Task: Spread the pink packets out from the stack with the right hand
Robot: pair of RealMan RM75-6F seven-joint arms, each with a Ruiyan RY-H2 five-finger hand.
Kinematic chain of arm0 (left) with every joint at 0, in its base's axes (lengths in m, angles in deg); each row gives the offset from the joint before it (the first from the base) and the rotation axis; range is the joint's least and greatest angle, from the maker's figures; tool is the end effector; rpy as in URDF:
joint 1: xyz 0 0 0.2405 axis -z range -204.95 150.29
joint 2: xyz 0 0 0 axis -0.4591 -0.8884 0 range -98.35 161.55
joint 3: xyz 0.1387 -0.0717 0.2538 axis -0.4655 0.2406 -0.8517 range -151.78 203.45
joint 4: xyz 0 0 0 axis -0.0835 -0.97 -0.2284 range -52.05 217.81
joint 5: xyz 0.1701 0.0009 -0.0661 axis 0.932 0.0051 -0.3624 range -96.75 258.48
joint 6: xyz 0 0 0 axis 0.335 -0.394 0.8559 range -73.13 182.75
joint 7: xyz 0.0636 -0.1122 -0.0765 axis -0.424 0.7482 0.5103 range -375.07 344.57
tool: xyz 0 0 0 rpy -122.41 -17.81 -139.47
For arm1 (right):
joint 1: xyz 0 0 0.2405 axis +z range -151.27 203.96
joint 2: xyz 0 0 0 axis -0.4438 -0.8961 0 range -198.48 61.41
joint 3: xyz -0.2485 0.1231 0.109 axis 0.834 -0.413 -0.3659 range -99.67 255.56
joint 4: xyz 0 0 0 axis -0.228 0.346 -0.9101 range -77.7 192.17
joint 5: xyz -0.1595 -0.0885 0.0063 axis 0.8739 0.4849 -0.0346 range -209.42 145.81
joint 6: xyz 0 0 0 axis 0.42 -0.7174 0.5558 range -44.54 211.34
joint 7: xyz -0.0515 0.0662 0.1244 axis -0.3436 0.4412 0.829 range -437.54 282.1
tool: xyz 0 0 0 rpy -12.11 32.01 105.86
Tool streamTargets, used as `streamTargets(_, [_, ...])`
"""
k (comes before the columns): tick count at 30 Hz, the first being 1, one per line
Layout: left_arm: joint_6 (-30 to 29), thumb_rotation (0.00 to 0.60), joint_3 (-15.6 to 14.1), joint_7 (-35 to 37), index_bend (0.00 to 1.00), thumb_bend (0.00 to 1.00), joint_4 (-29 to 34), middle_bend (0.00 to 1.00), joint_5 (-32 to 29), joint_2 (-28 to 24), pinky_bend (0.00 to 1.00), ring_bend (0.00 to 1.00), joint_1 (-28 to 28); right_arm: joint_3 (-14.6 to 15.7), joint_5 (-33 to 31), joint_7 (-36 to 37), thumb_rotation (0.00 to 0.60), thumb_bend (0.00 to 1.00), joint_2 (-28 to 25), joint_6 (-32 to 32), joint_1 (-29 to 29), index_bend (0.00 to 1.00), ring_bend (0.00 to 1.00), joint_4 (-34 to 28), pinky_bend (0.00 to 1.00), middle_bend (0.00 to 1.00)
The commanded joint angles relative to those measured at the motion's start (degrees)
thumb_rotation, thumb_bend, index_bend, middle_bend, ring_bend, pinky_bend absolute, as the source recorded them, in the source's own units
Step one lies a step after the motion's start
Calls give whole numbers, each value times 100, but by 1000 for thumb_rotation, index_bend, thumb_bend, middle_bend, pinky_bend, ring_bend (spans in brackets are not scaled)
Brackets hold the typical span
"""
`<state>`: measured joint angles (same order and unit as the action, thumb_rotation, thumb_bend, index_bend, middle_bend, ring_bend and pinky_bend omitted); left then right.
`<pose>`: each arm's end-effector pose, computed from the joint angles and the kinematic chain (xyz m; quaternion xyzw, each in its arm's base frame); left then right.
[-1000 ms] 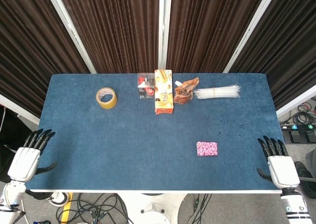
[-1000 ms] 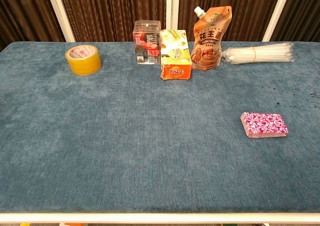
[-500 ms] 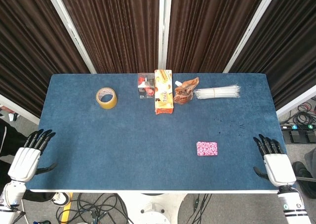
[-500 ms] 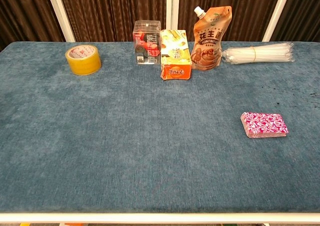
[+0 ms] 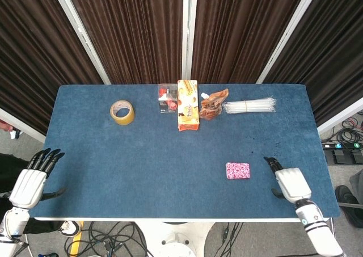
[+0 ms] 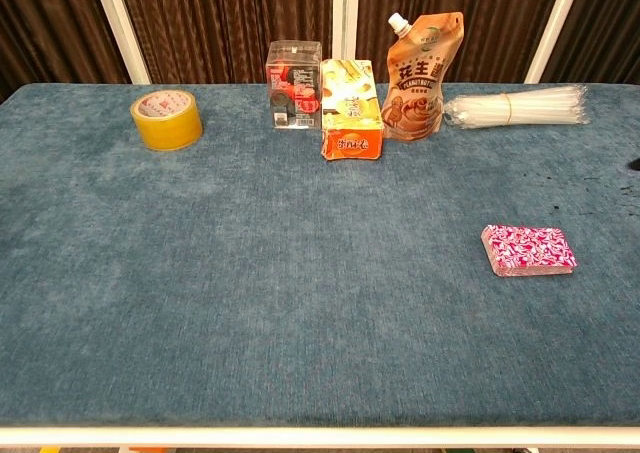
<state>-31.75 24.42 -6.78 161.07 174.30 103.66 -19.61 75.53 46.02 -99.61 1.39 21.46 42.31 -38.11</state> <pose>-0.3491 0.1933 0.1581 -0.6433 -0.3725 -0.4175 0.5226 -0.3165 -0.2362 0.1104 0.7345 -0.3836 0.2412 0.5051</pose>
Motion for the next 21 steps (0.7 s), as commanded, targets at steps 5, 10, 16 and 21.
streamTargets(5, [14,600,-3,49,129,0,-44,90,-22,3,97,0,-4,-205,-453,-519,600,153,574,416,479,164,696,152,778,178])
streamTargets(10, [-18,600,26,126,130,0,-112,89,-84,33,97,0,-33,-261,-738,-728,600,157,857,586,709,217,713,196,783,203])
streamTargets(16, [-25,600,33,209,130,0,-178,89,-118,31,97,0,-52,-313,-1070,-1027,600,158,1130,670,940,226,713,318,783,206])
streamTargets(21, [-21,600,33,263,130,0,-227,90,-126,46,97,0,-57,-299,-1319,-1242,600,159,1285,648,1053,232,713,376,783,220])
